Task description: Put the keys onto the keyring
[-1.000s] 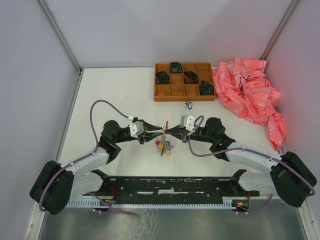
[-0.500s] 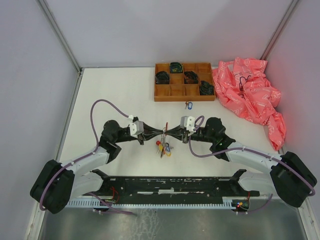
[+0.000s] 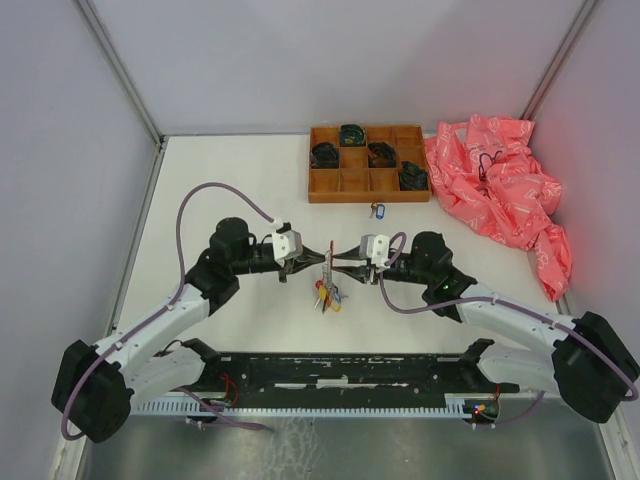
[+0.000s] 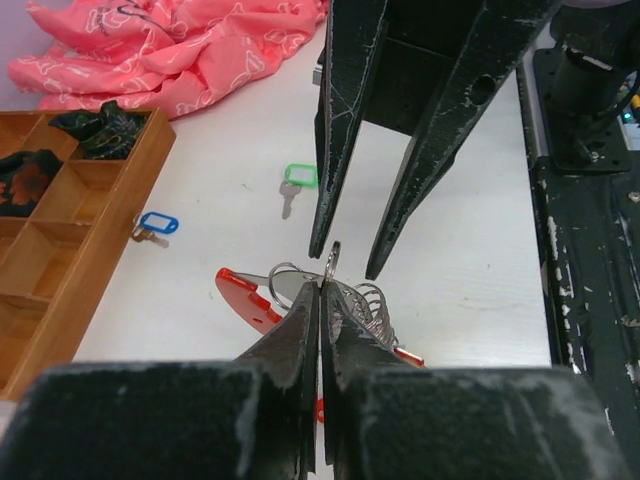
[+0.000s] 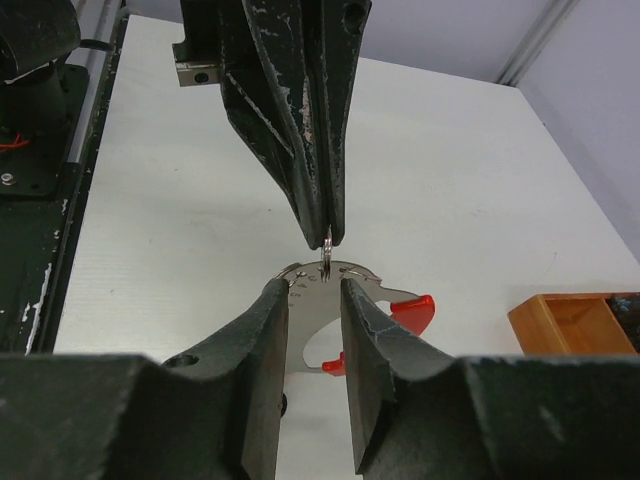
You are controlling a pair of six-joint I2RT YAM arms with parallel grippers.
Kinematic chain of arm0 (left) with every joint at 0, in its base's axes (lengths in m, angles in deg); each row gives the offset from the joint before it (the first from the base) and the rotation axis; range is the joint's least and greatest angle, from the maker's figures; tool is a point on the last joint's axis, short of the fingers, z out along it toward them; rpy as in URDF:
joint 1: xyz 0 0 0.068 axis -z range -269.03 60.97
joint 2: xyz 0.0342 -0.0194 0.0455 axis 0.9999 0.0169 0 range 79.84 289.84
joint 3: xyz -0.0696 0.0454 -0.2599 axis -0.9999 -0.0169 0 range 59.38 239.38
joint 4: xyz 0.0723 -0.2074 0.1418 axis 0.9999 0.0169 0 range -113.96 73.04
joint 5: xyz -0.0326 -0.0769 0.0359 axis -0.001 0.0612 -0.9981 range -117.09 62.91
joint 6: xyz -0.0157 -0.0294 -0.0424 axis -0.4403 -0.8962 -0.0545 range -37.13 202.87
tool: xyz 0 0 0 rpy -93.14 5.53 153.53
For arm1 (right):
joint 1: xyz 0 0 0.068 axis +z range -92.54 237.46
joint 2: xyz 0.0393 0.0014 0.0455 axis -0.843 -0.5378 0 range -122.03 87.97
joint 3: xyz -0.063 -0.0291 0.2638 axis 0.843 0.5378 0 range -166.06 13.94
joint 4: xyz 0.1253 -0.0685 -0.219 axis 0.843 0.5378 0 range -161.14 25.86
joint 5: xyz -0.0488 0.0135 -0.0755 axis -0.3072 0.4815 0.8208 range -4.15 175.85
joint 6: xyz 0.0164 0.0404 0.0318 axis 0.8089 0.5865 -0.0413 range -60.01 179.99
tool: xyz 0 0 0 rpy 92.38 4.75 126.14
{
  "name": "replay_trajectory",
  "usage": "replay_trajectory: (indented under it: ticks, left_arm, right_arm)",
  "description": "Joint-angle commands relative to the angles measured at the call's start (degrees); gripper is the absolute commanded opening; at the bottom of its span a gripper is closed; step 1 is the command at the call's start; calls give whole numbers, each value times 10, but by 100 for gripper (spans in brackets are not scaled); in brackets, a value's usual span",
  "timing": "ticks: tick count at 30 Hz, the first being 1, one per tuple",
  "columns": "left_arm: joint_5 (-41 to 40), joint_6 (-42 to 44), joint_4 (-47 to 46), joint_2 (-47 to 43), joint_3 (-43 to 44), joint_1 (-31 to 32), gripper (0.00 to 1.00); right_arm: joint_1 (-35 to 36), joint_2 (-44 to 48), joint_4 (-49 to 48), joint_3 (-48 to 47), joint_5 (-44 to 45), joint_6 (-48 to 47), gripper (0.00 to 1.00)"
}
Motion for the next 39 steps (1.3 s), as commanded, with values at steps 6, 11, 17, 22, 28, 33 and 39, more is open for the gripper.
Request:
replay_trajectory:
  ticks: [6, 11, 17, 22, 28, 33, 39]
  left_arm:
    - [-99, 142, 266, -8, 136, 39, 3]
    - [-146, 166, 330, 8, 179, 67, 3]
    - [-192, 179, 356, 19, 203, 94, 3]
    - [-205, 185, 362, 23, 211, 104, 3]
    - [-205, 186, 362, 29, 217, 110, 3]
    - [-197, 186, 361, 31, 223, 115, 3]
    - [-193, 181, 347, 28, 211, 115, 3]
  right_arm:
    - [-1, 5, 42, -58, 12, -28, 40]
    - [1, -6, 45, -73, -4, -15, 41]
    - [0, -20, 55, -83, -25, -5, 40]
    - [0, -31, 72, -92, -32, -4, 37]
    - [1, -40, 80, -99, -44, -3, 26]
    - [1, -46, 100, -106, -50, -2, 17]
    - [1, -41, 112, -107, -40, -9, 1]
